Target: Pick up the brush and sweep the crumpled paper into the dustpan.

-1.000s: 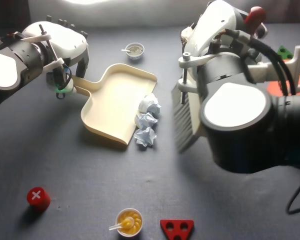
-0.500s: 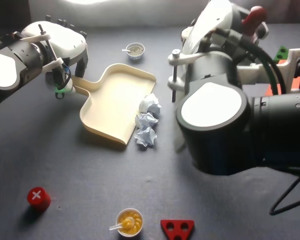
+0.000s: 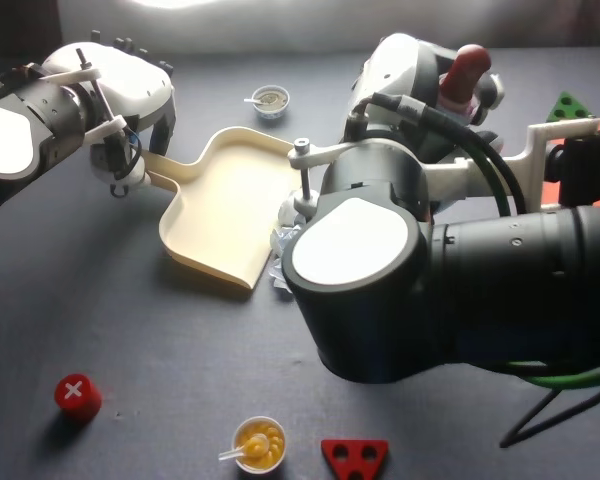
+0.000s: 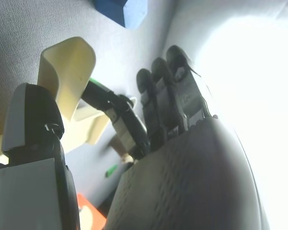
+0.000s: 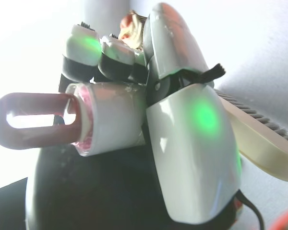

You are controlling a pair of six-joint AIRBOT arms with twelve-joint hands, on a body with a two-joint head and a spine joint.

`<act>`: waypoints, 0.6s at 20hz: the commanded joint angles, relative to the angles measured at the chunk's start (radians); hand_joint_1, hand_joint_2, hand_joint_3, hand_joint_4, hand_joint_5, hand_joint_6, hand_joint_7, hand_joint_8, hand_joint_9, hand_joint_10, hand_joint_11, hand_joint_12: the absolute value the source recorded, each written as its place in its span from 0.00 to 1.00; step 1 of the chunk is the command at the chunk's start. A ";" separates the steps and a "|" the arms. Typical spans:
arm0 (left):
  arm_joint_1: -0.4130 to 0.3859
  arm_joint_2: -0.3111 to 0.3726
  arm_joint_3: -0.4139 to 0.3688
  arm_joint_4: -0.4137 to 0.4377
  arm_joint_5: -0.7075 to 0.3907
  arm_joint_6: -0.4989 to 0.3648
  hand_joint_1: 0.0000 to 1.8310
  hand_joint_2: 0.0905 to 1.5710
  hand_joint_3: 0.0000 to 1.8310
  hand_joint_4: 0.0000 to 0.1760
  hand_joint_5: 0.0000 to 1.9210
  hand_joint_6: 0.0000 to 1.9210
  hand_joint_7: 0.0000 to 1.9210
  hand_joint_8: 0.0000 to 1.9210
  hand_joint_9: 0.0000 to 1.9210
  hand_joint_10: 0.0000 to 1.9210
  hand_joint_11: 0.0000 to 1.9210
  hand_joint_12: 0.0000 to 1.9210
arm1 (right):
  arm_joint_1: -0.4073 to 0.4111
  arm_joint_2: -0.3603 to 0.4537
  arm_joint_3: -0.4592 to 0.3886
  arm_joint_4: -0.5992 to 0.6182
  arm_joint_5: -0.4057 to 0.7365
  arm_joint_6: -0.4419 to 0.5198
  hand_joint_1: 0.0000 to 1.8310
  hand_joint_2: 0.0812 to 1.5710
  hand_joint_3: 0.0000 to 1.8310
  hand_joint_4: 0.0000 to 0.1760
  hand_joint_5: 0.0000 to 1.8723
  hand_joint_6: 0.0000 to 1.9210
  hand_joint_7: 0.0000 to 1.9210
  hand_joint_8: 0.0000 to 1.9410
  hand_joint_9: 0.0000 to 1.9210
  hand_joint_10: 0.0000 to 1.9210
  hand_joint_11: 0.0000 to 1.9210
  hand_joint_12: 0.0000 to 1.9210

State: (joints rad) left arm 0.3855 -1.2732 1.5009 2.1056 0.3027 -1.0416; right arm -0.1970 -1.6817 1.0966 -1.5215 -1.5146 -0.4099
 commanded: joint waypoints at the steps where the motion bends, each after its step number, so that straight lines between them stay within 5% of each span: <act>1: -0.005 0.011 0.006 0.032 0.082 0.006 0.64 0.67 0.00 0.00 0.54 0.45 0.20 0.00 0.16 0.00 0.12 0.07 | 0.008 -0.003 0.007 -0.115 -0.072 -0.014 0.85 0.76 0.00 1.00 0.50 1.00 0.53 1.00 0.56 1.00 0.62 1.00; 12: -0.004 0.009 -0.007 0.036 0.082 0.006 0.63 0.67 0.00 0.00 0.54 0.45 0.19 0.00 0.15 0.00 0.11 0.08 | 0.006 -0.093 0.112 -0.117 -0.084 0.000 0.85 0.76 0.00 1.00 0.51 1.00 0.55 1.00 0.58 1.00 0.64 1.00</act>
State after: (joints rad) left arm 0.3855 -1.2732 1.4944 2.1067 0.3031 -1.0416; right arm -0.1970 -1.7790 1.2072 -1.5322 -1.5463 -0.3931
